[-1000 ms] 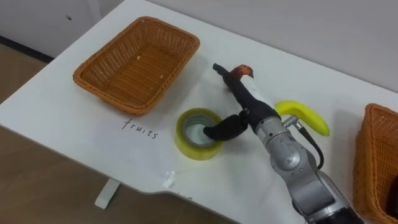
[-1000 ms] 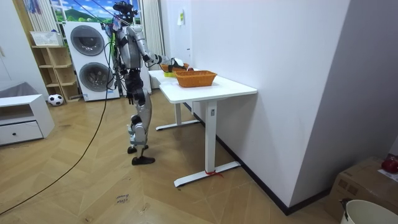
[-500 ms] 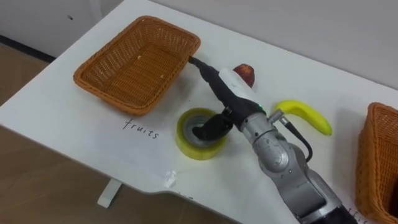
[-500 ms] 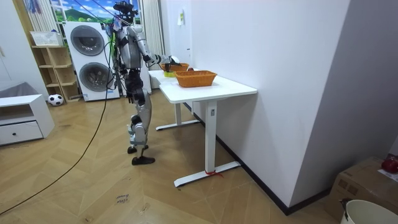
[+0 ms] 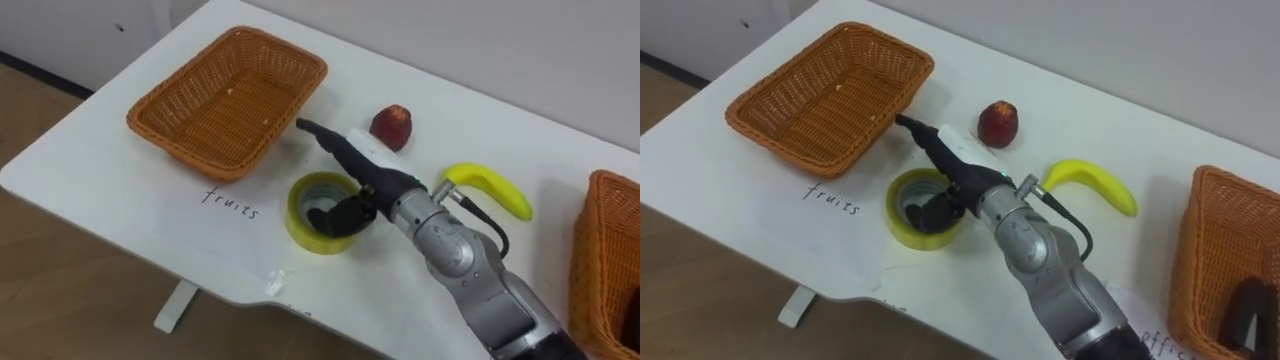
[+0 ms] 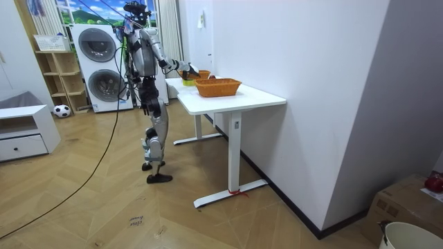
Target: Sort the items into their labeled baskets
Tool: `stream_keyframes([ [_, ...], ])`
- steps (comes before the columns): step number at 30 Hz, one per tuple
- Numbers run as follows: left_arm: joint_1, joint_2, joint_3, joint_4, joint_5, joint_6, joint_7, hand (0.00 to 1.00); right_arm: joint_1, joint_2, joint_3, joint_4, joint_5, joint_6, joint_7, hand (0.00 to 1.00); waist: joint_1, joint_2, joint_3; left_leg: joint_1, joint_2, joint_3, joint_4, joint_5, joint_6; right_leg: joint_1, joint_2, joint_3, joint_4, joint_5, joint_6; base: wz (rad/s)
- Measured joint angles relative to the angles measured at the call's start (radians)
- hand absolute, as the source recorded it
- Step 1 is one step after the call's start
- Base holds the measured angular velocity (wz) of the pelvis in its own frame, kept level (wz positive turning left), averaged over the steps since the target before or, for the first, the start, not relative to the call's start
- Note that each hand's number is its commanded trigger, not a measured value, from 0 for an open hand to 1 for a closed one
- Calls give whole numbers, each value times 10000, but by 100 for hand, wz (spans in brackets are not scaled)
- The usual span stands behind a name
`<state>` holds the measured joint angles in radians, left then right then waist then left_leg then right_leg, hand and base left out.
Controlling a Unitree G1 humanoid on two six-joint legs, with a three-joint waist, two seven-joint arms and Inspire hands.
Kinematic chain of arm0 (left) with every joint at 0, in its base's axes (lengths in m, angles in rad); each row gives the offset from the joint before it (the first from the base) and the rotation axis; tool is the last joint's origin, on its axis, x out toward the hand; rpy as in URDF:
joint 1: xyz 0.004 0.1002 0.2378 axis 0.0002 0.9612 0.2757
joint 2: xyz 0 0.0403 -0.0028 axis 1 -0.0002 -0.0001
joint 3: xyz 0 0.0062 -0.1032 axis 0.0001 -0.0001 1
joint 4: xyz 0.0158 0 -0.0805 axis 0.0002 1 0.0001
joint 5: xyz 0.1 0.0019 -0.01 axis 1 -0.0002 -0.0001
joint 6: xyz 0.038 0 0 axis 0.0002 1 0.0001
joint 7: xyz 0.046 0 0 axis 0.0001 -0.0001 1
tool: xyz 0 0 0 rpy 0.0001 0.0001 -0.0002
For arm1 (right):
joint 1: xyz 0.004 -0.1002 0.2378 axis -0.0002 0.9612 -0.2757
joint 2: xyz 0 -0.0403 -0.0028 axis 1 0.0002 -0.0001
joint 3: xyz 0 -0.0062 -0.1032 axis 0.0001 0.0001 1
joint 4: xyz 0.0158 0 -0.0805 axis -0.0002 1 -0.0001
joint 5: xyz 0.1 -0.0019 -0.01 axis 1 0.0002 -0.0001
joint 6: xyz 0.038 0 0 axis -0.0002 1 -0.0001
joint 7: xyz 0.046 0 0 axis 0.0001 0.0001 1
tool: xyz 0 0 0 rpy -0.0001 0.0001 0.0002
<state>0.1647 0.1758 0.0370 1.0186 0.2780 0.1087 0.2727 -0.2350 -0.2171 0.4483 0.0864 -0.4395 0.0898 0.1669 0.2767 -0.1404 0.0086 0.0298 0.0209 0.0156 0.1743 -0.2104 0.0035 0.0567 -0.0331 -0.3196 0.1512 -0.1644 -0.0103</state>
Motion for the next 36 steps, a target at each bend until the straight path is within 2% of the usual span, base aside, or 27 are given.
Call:
stream_keyframes([
  [18, 18, -27, -1, -108, 1, 5, 2, 0, 0, -51, -196, 207, 44, -1, 446, 0, 9, 18, 20, 143, 11, 25, -92, -5, 0, 118, 32, 2, -2, 0, 1, 0],
  [27, 45, -88, 7, 41, -12, 362, -82, 0, 3, -44, -531, 314, 150, 242, 1179, 0, 1, 110, 82, 145, 2, -64, -86, -5, 0, 137, 11, -140, -5, 0, 1, 0],
  [31, 19, -91, 10, 12, -15, 674, -191, 0, 0, -45, -727, 311, 241, 548, 1596, 0, -17, 81, 61, 110, -11, -194, -84, -5, 0, 143, 7, -224, -2, 0, 1, 7],
  [36, 208, -83, 231, -102, -5, 794, -191, 0, -3, -49, -819, 313, 497, 859, 1962, 0, -23, -109, -49, 129, -11, -207, -66, -3, 1, 186, 13, -240, -5, 0, 1, 2],
])
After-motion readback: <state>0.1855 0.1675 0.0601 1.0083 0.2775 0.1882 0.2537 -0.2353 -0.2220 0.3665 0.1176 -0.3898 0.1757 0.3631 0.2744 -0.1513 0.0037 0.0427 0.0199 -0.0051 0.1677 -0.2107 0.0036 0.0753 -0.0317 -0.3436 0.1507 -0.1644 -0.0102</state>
